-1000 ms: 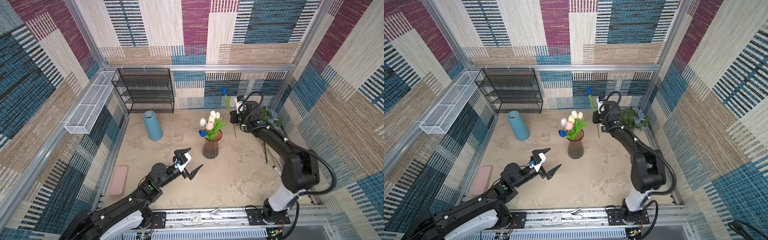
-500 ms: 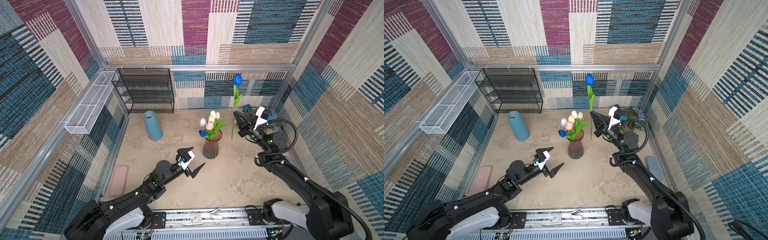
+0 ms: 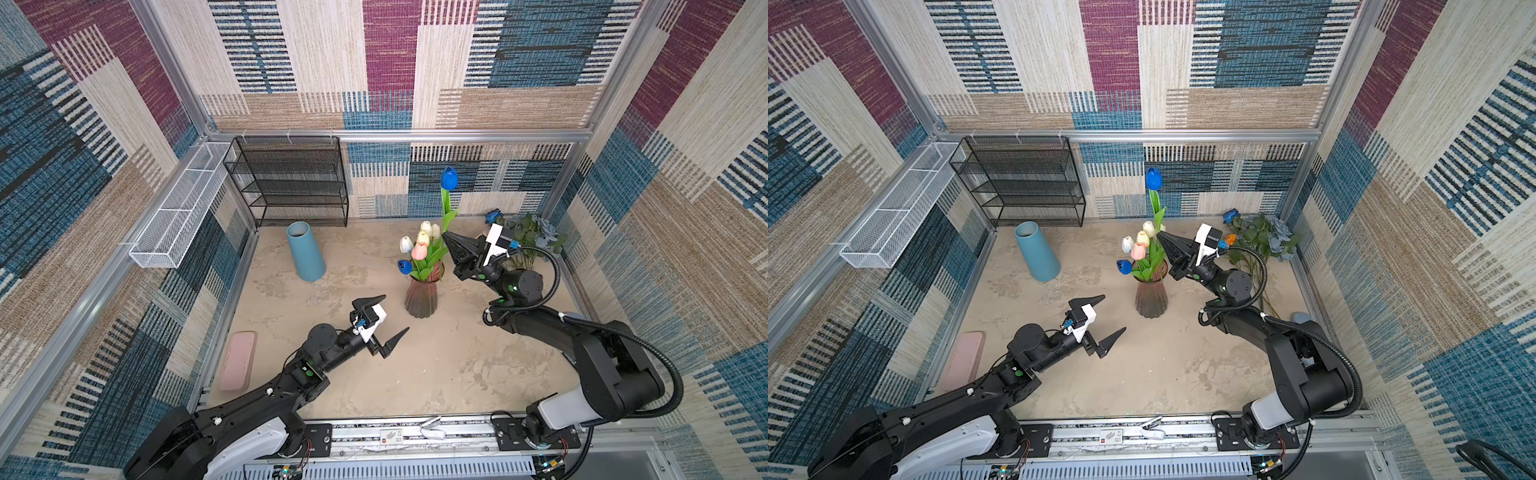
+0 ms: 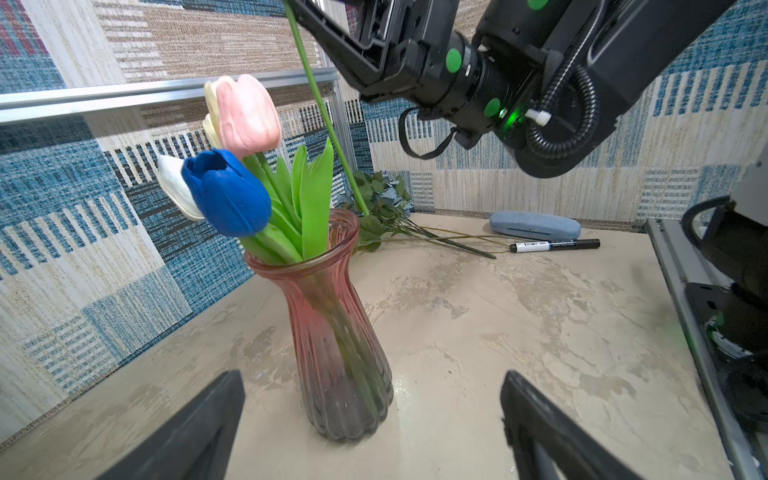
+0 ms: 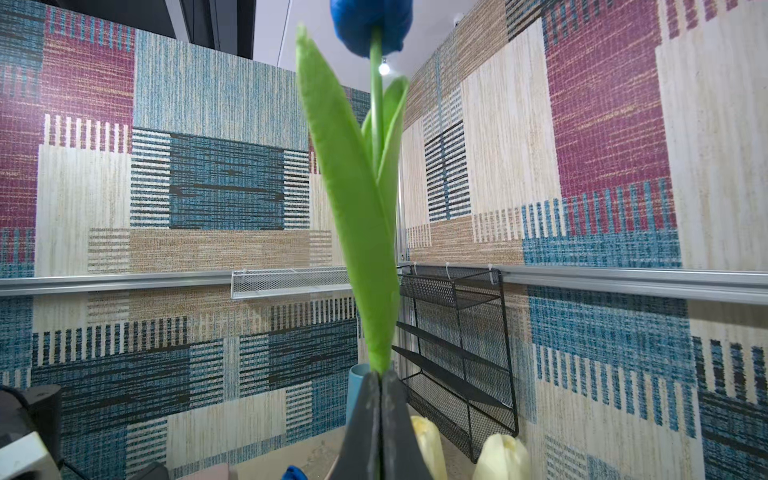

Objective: Arrange the flowers into the vase
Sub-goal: 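Carry the blue tulip over the pink vase and lower its stem in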

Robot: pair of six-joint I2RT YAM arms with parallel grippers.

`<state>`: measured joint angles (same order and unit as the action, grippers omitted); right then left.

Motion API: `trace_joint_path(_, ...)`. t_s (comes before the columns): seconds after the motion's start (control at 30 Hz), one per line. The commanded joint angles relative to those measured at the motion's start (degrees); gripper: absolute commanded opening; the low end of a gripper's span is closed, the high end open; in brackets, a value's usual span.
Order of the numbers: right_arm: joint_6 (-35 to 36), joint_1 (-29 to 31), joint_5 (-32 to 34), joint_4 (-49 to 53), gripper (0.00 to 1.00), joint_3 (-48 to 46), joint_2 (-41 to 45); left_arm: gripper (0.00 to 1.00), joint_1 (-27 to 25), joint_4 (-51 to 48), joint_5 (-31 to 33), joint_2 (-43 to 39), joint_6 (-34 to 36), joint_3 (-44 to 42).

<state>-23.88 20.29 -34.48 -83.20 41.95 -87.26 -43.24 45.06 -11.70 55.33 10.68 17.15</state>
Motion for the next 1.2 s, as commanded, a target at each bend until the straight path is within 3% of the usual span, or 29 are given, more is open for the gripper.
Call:
trace_joint_path(0.0, -0.03, 0.18, -0.50, -14.42, 0.00, 1.08, -3.01, 0.99, 0.00, -0.79, 1.33, -0.96, -1.98, -0.32)
trace_joint_path(0.6, -1.43, 0.27, -0.21, -15.43, 0.00, 5.23, -5.17, 0.99, 0.00, -0.15, 1.34, 1.44, -1.80, 0.70)
trace_joint_path(0.77, -0.99, 0.27, -2.78, -14.18, 0.00, 10.42, -7.35, 0.99, 0.00, -0.59, 1.16, 1.56, -1.71, 1.09)
trace_joint_path(1.17, 0.87, 0.27, -2.66, -17.45, 0.00, 2.74, -7.41, 0.99, -0.04, -2.50, 2.39, -0.62, -1.27, 0.27)
